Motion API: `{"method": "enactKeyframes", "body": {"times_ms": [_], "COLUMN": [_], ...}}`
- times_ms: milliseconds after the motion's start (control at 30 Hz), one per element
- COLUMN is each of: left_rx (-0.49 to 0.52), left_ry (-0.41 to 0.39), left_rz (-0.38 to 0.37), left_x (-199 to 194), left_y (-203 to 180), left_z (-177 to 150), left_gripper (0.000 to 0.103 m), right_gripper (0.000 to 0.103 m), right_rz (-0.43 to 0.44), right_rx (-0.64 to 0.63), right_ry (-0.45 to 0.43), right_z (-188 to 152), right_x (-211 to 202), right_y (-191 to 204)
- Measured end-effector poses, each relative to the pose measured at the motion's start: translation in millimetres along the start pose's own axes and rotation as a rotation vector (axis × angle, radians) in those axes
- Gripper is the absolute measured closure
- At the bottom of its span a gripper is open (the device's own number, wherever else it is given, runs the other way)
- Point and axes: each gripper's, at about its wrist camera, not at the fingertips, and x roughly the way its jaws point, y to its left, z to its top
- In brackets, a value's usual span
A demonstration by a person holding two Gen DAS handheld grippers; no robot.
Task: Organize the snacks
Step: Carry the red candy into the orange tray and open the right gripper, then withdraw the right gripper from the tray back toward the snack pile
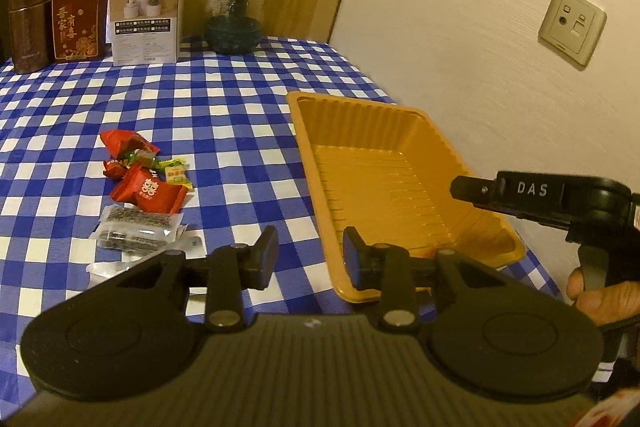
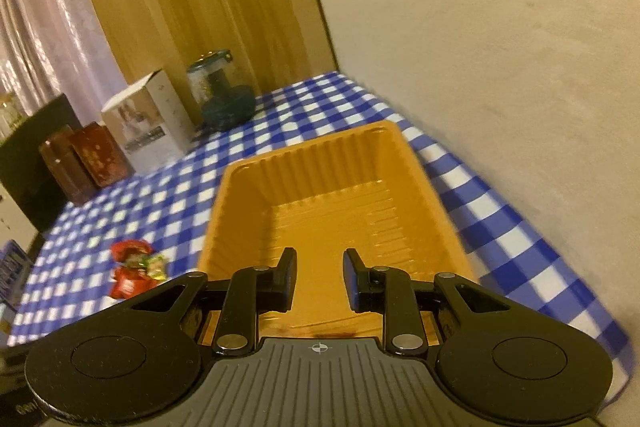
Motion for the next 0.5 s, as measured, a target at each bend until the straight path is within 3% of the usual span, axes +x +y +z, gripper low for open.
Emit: {"method": "enactKeyframes", "body": {"times_ms": [67, 100, 133, 500], "left_rx": [-0.001, -0.003, -0.005, -0.028], "left_ry": [0.0, -0.001, -0.001, -0.006], "left_rz": [-0.001, -0.001, -0.001, 0.021], "left_x": [-1.8, -3.1, -4.6, -28.5], "left_y": [1.2, 1.8, 2.4, 9.8], "left_z": [-1.1, -1.9, -2.8, -10.3], "left_gripper": [0.072, 0.072, 0.072, 0.071], "right_gripper": [0.065, 0.053, 0.05, 0.05], "right_rz": [0.003, 0.001, -0.004, -0.022], "right_rx": [0.032, 0.047, 0.058, 0.043], "right_ry": [-0.005, -0.012, -0.021, -0.036], "right_z": [0.7, 1.1, 0.9, -11.7], "right_x": [-0.3, -1.7, -4.0, -32.9], "right_y": [-2.7, -4.5, -6.2, 7.3]}}
